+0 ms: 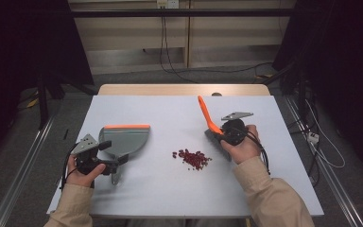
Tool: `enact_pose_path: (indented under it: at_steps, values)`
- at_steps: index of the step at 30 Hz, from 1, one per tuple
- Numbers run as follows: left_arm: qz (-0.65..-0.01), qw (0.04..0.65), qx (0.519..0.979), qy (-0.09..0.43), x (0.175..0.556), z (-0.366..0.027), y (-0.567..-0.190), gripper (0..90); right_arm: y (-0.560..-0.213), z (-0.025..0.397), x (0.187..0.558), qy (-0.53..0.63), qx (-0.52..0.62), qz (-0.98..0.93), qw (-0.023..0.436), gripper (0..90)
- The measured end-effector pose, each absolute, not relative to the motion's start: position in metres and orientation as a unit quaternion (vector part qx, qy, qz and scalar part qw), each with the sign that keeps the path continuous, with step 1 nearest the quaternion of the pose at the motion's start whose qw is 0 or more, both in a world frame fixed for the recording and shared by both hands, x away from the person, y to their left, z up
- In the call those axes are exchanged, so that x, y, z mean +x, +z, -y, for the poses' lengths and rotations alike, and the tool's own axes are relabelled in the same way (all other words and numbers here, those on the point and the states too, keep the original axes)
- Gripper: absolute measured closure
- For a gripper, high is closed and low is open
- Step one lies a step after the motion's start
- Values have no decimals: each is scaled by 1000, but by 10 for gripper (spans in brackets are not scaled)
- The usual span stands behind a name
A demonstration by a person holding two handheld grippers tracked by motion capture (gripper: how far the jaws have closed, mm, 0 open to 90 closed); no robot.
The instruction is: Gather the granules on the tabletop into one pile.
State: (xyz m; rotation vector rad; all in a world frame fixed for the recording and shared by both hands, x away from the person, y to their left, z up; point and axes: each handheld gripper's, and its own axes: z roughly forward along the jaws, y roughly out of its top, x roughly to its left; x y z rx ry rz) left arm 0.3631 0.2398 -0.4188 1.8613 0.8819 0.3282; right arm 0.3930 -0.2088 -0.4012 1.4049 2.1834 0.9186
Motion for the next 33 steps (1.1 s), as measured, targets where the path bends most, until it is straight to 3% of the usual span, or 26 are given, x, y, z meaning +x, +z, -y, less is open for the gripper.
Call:
enact_pose_path:
  at_steps: [11, 33]
  values:
    - [-368, 504, 769, 137, 363, -239, -419, 68, -413, 190, 375, 330, 504, -767, 221, 714]
    - [-364, 503, 772, 136, 364, -240, -420, 68, -415, 161, 381, 346, 500, -764, 218, 713]
